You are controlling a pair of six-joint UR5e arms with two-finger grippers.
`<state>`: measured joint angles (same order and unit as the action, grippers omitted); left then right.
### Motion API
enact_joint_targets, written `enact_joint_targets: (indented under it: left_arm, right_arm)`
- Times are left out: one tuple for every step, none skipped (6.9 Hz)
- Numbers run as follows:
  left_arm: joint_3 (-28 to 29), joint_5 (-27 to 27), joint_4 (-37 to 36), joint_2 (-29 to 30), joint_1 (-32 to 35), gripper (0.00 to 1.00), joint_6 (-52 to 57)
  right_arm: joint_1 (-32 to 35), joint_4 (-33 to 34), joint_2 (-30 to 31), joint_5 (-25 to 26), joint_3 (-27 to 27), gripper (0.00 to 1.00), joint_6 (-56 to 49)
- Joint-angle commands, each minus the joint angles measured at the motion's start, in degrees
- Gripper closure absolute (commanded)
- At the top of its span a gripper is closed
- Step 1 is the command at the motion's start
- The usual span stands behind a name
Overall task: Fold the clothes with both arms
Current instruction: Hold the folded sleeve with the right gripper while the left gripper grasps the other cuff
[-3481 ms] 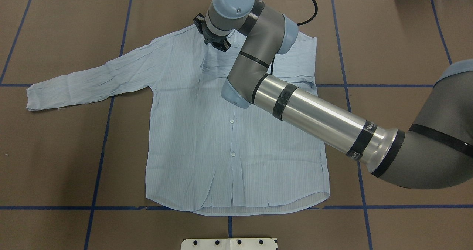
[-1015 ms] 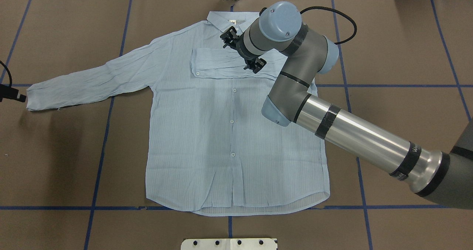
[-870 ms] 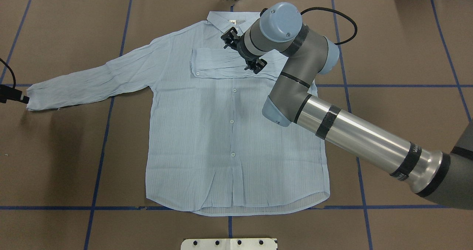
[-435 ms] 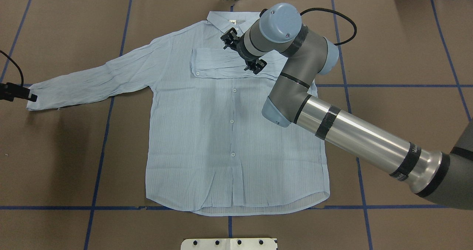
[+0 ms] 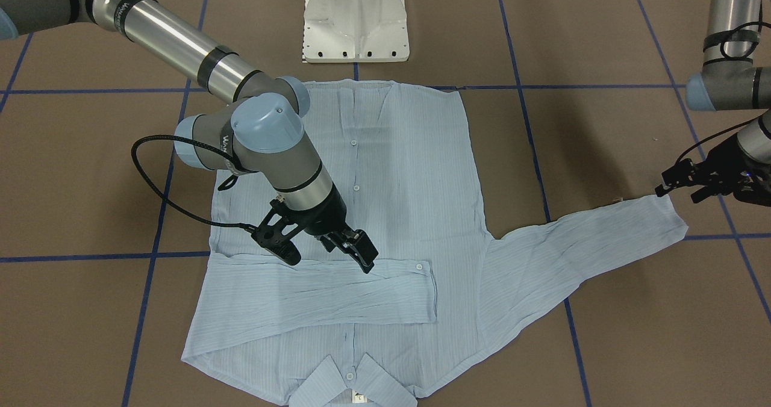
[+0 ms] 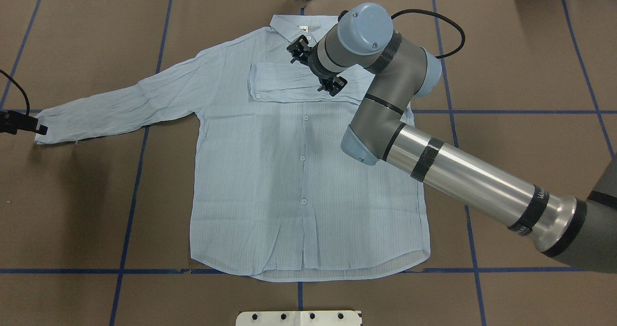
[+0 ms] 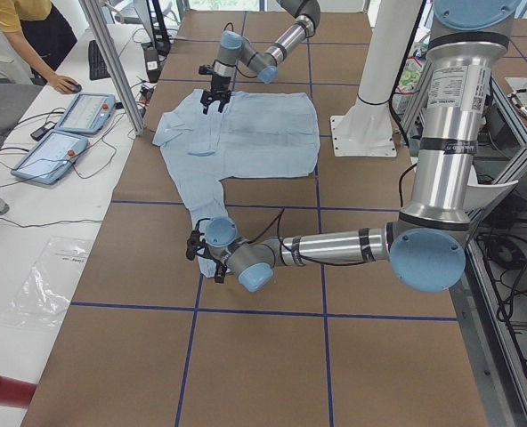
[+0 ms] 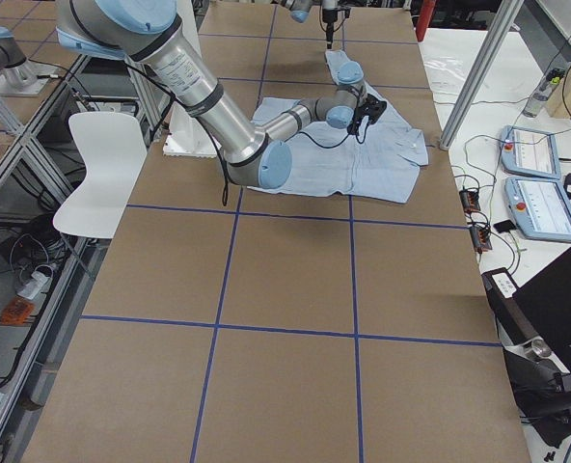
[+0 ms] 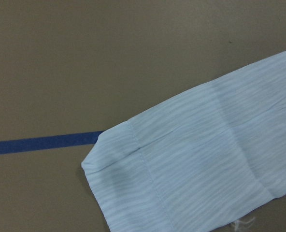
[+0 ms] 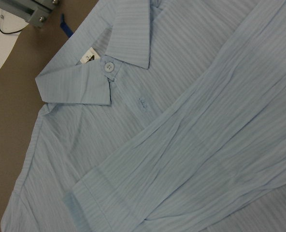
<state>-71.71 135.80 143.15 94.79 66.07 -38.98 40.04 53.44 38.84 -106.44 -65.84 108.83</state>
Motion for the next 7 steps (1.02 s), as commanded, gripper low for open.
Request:
enact_joint_targets:
  left_arm:
    - [0.6, 0.0, 0.1, 0.1, -0.1, 0.0, -4.3]
    - [0.8, -0.4, 0.0, 0.1, -1.5, 0.0, -4.6]
    - [1.0, -2.4, 0.1, 0.1, -2.9, 0.02, -4.7]
    - [0.9, -3.3, 0.2, 0.1, -3.3, 0.16, -5.1]
    - [0.7, -2.9, 0.1, 0.1, -3.3, 0.55, -5.3]
    - [0.8, -3.2, 0.1, 0.2, -3.3, 0.97, -5.3]
    - [-0.1, -2.6, 0.1, 0.1, -3.2, 1.0, -5.1]
  right_arm:
    - [0.0, 0.0, -0.3, 0.0, -0.2, 0.01, 0.2]
    - [0.0, 0.0, -0.2, 0.0, -0.3, 0.01, 0.1]
    - [0.0, 0.1, 0.1, -0.2, -0.5, 0.01, 0.0]
    - [0.3, 0.3, 2.4, -0.6, -3.8, 0.01, -0.1]
    - [0.2, 0.4, 3.0, -0.4, -4.4, 0.01, -0.1]
    - [0.2, 0.4, 3.1, -0.4, -4.4, 0.01, -0.2]
    - [0.2, 0.4, 3.2, -0.3, -4.4, 0.01, -0.2]
